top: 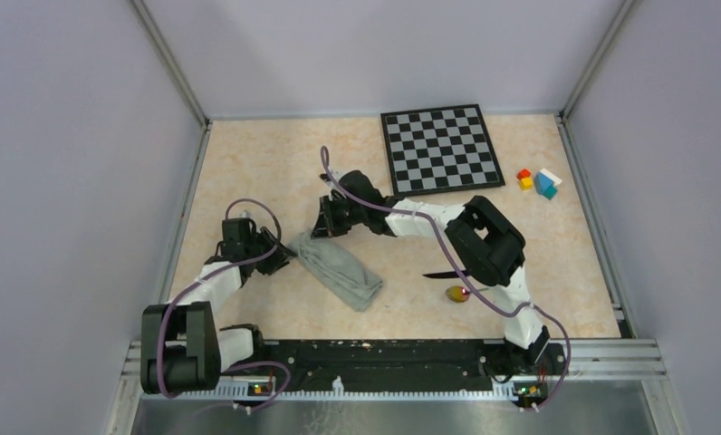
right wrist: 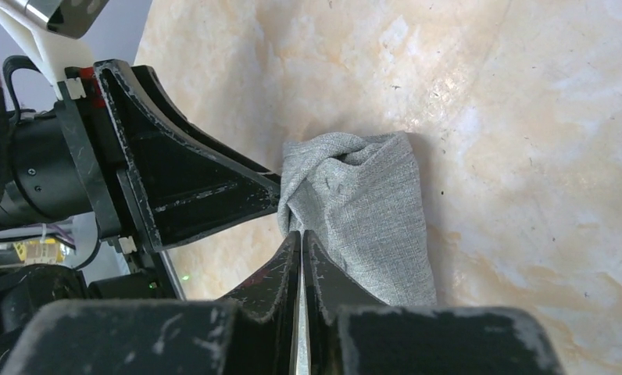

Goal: Fold the napkin into a case and place the utensils inside
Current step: Grasp the top corner of the smaller rectangle folded napkin from the folded napkin.

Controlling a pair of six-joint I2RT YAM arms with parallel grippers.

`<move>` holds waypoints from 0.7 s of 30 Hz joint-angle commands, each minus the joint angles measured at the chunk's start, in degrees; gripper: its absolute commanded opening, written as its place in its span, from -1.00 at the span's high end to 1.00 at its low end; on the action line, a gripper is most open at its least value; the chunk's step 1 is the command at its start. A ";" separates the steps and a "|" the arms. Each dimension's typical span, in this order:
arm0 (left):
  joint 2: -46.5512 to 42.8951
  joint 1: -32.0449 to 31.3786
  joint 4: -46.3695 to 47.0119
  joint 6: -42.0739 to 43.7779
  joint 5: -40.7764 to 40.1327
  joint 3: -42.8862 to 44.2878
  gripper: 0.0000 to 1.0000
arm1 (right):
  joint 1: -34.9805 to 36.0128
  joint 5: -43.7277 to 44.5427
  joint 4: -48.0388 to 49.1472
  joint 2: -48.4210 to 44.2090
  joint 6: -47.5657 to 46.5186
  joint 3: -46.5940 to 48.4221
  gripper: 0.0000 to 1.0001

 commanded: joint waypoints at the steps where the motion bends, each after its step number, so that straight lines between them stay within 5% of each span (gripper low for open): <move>1: 0.36 -0.24 0.06 0.55 -0.35 -0.93 0.22 | 0.01 -1.75 1.17 2.60 0.38 3.37 0.96; 21: 9.13 -0.26 6.14 0.69 -1.51 -1.14 0.38 | 5.57 1.58 -5.91 13.29 -3.54 14.05 0.99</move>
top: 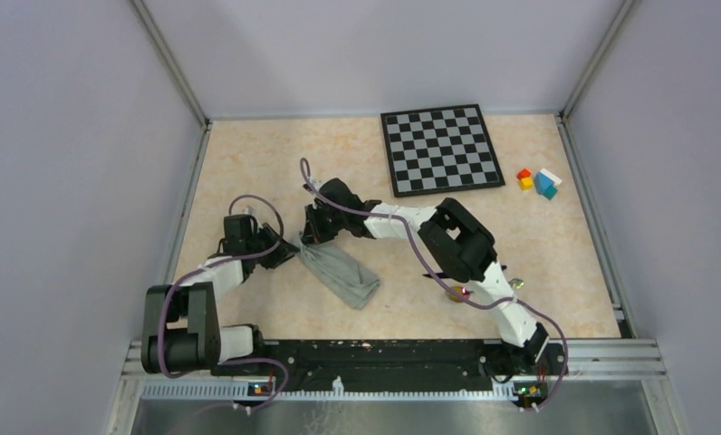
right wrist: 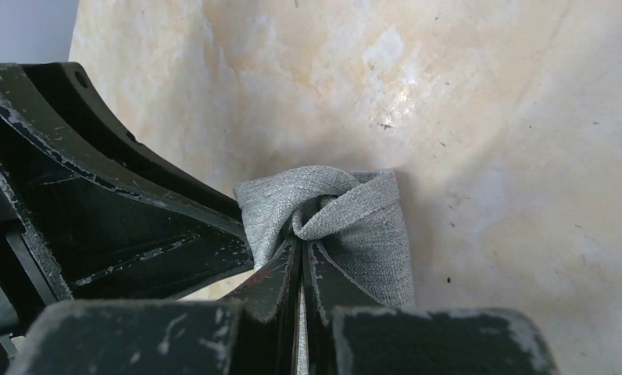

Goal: Fold the napkin into a case and place the utensils inside
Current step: Grasp the top corner of the smaller rectangle folded napkin from the folded napkin.

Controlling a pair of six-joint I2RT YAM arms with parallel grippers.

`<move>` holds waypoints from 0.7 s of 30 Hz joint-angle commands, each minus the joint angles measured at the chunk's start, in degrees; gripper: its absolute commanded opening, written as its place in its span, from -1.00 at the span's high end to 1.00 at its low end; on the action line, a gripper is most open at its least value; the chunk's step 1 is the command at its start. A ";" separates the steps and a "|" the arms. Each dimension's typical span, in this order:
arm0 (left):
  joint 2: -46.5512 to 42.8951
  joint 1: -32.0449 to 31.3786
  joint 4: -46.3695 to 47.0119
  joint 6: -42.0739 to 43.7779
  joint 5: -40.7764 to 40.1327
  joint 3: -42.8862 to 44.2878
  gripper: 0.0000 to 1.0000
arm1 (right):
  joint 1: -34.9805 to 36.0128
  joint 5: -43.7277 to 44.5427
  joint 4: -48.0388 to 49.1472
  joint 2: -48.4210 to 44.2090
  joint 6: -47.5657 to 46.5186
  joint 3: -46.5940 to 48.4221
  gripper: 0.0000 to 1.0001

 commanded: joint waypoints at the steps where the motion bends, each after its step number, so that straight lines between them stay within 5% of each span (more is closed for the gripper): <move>1: 3.46 -0.26 -1.47 1.32 -4.10 -1.14 0.38 | 3.67 -0.03 -1.98 0.65 -2.67 1.77 0.99; 8: 1.38 -0.21 -4.05 2.29 -5.10 -1.15 0.27 | 1.48 -0.47 3.27 -0.79 1.01 -3.30 0.98; 14: -10.61 0.00 -14.57 3.02 -3.89 0.71 0.15 | -0.64 -2.05 3.73 -4.59 -0.04 -6.19 0.78; 21: -13.34 -0.05 -14.50 2.34 -1.76 5.14 0.50 | -0.79 -3.04 4.66 -6.31 0.49 -6.72 0.81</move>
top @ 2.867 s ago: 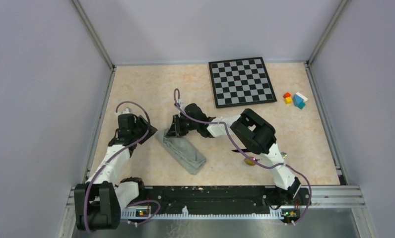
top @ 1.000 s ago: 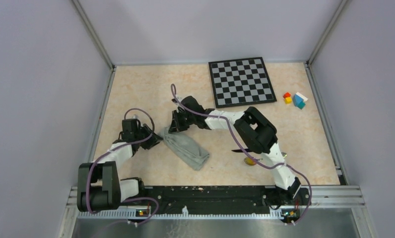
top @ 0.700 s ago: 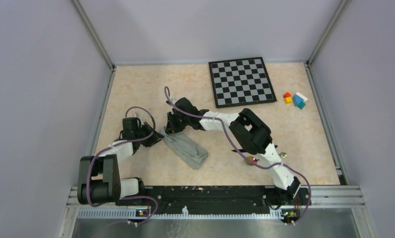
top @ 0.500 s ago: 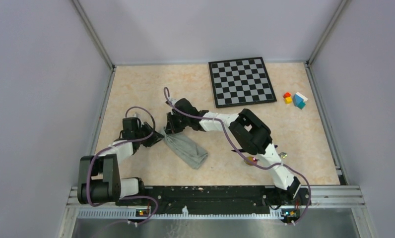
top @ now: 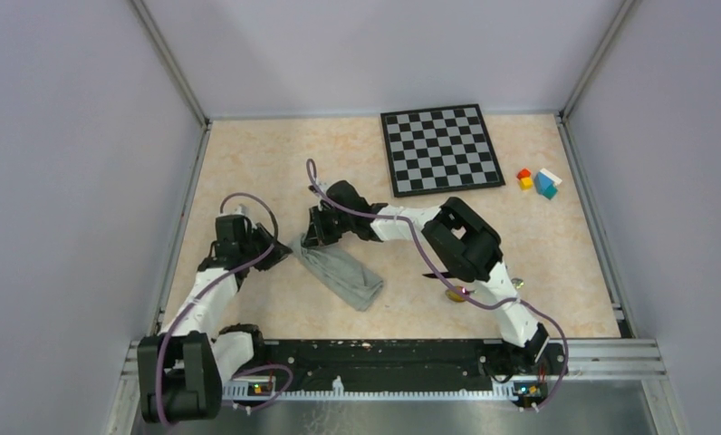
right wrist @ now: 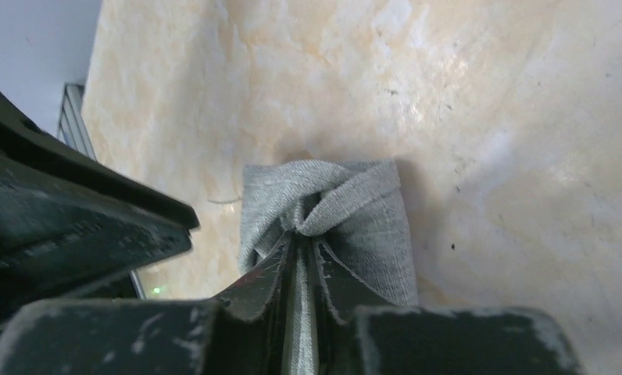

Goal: Fold the napkin into a case and place the utensils inside
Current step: Grasp the top corner of the smaller rectangle folded napkin from the folded napkin.

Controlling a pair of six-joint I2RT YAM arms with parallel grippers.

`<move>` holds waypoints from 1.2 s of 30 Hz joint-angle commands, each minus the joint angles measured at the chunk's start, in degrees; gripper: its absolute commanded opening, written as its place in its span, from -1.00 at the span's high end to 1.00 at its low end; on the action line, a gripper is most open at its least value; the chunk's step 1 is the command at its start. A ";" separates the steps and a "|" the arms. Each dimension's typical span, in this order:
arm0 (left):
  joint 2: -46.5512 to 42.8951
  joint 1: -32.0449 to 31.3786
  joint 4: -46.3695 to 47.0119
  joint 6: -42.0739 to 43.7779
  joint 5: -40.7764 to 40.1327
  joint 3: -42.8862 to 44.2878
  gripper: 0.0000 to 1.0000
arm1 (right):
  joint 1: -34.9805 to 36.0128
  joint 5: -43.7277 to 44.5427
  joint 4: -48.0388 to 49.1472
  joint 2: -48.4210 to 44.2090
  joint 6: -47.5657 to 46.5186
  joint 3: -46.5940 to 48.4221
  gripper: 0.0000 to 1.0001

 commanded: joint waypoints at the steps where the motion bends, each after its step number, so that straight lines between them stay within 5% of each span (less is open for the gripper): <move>1: 2.73 0.00 0.86 0.67 2.16 4.42 0.57 | -0.33 -0.88 -0.44 -3.90 -0.12 -1.22 0.91; 8: 12.25 -0.36 8.84 -0.22 8.63 5.71 0.81 | -0.18 -1.39 1.26 -3.14 0.98 -2.33 1.00; 19: 18.86 -1.45 13.07 -0.03 6.42 3.62 0.77 | 2.27 0.80 0.04 -2.77 -0.96 -3.77 1.00; 29: 7.40 -1.37 4.40 1.86 5.10 3.46 0.51 | 0.00 0.32 -5.35 -9.57 -2.53 -3.60 0.71; 36: 3.03 -1.31 -1.11 1.18 1.39 3.24 0.31 | -0.10 -0.64 -3.82 -10.98 -1.33 -4.45 0.96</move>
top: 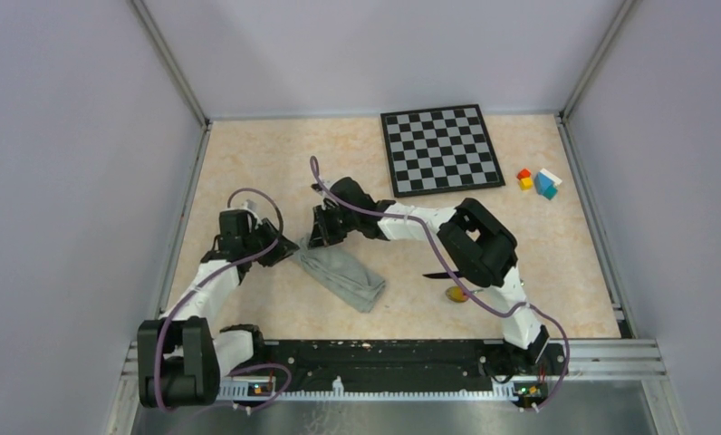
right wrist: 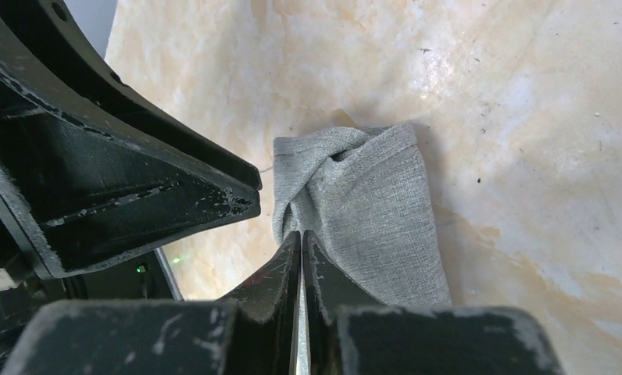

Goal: Fold the napkin into a case and place the utensils inside
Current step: Grasp the top corner of the smaller rectangle folded napkin from the folded napkin.

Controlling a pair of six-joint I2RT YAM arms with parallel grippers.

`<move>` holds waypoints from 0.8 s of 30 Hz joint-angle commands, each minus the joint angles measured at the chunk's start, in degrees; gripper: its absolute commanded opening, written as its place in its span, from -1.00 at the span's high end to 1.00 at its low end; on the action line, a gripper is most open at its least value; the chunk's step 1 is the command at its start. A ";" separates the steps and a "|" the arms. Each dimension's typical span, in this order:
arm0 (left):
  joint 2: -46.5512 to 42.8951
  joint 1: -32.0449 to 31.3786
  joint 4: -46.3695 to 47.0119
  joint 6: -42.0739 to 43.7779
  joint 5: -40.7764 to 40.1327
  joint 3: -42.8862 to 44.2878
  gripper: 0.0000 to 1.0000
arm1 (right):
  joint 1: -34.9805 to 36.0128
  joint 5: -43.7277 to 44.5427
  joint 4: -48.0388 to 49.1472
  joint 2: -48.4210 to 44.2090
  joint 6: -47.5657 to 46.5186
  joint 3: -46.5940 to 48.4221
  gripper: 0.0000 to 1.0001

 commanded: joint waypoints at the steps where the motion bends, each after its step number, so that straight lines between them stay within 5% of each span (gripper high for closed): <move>1: -2.65 -0.06 -4.36 0.42 -3.22 0.04 0.29 | -0.24 -1.12 1.27 -3.77 0.35 -0.47 1.00; 24: 1.45 -0.10 -0.06 -3.01 -4.19 -6.10 0.64 | 1.21 -3.15 4.14 4.51 2.78 3.44 1.00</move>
